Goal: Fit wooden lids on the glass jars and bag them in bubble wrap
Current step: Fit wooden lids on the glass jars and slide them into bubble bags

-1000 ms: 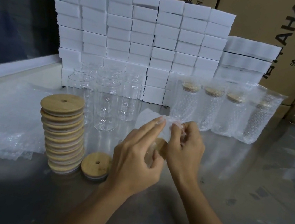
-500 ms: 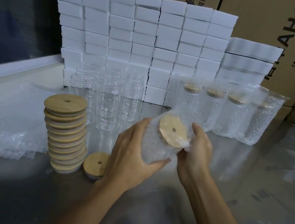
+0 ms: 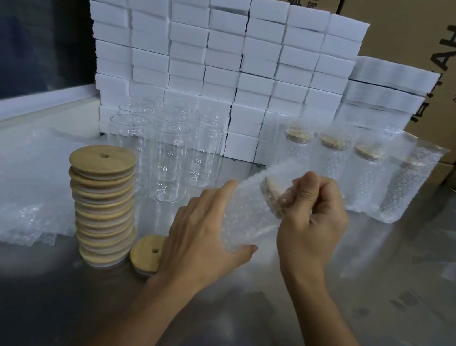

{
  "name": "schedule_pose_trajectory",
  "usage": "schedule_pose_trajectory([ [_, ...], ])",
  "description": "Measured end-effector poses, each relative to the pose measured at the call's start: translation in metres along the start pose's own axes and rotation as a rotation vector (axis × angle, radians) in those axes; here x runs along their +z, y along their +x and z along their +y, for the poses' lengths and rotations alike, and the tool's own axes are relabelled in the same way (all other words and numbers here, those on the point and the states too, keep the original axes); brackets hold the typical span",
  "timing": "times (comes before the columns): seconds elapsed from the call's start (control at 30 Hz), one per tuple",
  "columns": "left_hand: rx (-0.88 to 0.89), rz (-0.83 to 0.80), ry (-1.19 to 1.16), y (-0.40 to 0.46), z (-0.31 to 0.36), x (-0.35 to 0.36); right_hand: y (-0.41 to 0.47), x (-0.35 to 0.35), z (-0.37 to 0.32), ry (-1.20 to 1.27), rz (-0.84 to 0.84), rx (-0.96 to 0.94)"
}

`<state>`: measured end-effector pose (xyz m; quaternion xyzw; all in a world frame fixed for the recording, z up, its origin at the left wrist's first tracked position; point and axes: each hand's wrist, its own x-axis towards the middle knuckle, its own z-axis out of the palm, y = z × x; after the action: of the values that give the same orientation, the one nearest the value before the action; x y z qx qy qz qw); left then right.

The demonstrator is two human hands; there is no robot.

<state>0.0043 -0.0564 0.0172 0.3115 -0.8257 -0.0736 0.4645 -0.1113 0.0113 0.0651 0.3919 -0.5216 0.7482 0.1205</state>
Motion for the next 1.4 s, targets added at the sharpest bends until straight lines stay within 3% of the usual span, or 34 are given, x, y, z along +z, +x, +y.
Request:
schedule_pose_trajectory([
  [0.2, -0.142, -0.026, -0.080, 0.001, 0.002, -0.003, -0.002, 0.004, -0.004, 0.071, 0.027, 0.049],
  [0.3, -0.297, 0.025, -0.341, 0.002, 0.008, -0.005, -0.005, 0.004, 0.004, 0.042, -0.052, 0.194],
  [0.47, -0.469, -0.010, -0.969, 0.006, 0.011, -0.007, -0.011, 0.007, 0.016, 0.244, -0.655, 0.650],
  [0.53, -0.480, -0.080, -1.102, 0.008, 0.012, -0.011, -0.014, 0.008, 0.018, 0.351, -0.753, 0.748],
  [0.73, -0.553, -0.519, -1.087, 0.007, 0.013, -0.026, 0.001, -0.003, 0.011, 0.558, -0.633, 0.833],
  [0.87, -0.604, -0.621, -1.023, 0.006, 0.010, -0.023, 0.010, -0.006, 0.014, 0.451, -0.383, 0.791],
  [0.97, -0.598, -0.659, -1.038, 0.005, 0.013, -0.024, 0.007, -0.005, 0.018, 0.377, -0.354, 0.722],
  [1.07, -0.547, -0.541, -1.064, 0.006, 0.018, -0.024, 0.005, -0.005, 0.024, 0.343, -0.380, 0.645],
  [1.2, -0.552, -0.134, -1.088, 0.006, 0.020, -0.014, 0.003, -0.004, 0.027, 0.190, -0.487, 0.595],
  [1.3, -0.572, 0.102, -0.832, 0.008, 0.012, -0.010, 0.000, -0.009, 0.029, 0.122, -0.742, 0.678],
  [1.4, -0.563, 0.180, -0.669, 0.008, 0.007, -0.009, -0.007, -0.011, 0.034, 0.036, -1.053, 0.710],
])
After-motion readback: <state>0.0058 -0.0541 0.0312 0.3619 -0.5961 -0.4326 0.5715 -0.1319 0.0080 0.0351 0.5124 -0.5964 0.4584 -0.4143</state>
